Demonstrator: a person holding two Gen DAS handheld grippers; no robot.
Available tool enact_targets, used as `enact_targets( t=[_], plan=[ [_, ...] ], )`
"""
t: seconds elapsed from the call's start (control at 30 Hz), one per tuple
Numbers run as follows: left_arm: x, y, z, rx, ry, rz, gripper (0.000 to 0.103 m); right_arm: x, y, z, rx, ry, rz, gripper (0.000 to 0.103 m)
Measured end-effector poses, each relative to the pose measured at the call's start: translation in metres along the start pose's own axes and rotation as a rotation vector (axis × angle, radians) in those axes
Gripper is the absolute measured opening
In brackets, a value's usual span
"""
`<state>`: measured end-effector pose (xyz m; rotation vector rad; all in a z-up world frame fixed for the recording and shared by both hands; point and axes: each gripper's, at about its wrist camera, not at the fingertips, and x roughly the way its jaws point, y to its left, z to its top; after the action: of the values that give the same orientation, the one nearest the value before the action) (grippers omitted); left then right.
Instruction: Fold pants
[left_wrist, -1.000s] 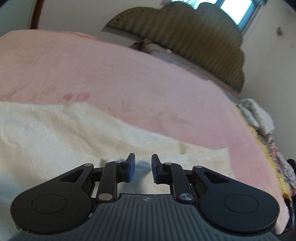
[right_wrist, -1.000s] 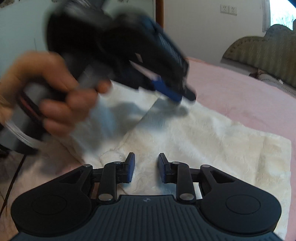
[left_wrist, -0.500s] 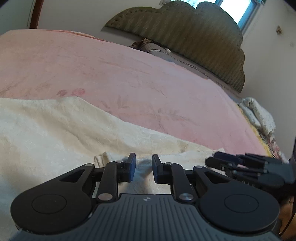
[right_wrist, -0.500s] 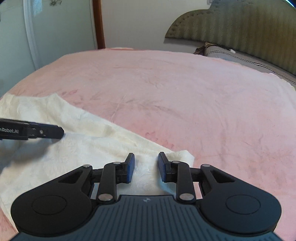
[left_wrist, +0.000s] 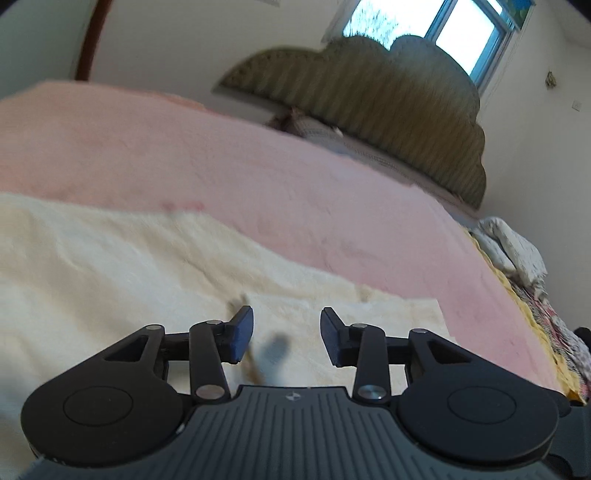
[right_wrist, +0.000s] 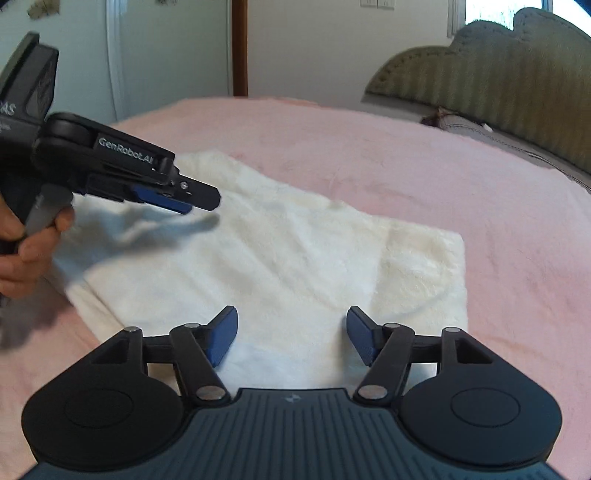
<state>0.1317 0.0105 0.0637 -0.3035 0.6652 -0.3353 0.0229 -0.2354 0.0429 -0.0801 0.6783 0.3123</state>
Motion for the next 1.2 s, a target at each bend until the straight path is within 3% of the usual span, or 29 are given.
enact_targets(
  t=[0.1, 0.2, 0.33, 0.43, 0.63, 0.8, 1.0, 1.2],
  plan=[
    [-0.028, 0.017, -0.001, -0.015, -0.045, 0.064, 0.046, -0.009, 0.023, 0.005, -0.024, -0.045, 0.084, 0.065],
    [-0.051, 0.043, -0.006, -0.073, -0.038, 0.089, 0.051, 0.006, 0.047, 0.009, -0.074, -0.027, 0.121, 0.065],
    [-0.09, 0.08, -0.014, -0.13, -0.072, 0.155, 0.051, 0.021, 0.053, 0.004, -0.08, 0.006, 0.096, 0.076],
    [-0.123, 0.11, -0.014, -0.218, -0.126, 0.182, 0.054, 0.01, 0.054, 0.009, -0.069, -0.019, 0.062, 0.076],
    [-0.185, 0.156, -0.008, -0.395, -0.211, 0.135, 0.061, -0.008, 0.112, 0.031, -0.214, -0.153, 0.112, 0.076],
    [-0.218, 0.181, -0.015, -0.492, -0.203, 0.111, 0.07, -0.002, 0.201, 0.025, -0.53, -0.229, 0.109, 0.075],
    [-0.212, 0.219, -0.031, -0.656, -0.114, 0.032, 0.072, 0.028, 0.258, 0.008, -0.765, -0.187, 0.096, 0.075],
    [-0.186, 0.243, -0.04, -0.803, -0.046, -0.046, 0.085, 0.044, 0.29, -0.003, -0.904, -0.223, -0.016, 0.075]
  ],
)
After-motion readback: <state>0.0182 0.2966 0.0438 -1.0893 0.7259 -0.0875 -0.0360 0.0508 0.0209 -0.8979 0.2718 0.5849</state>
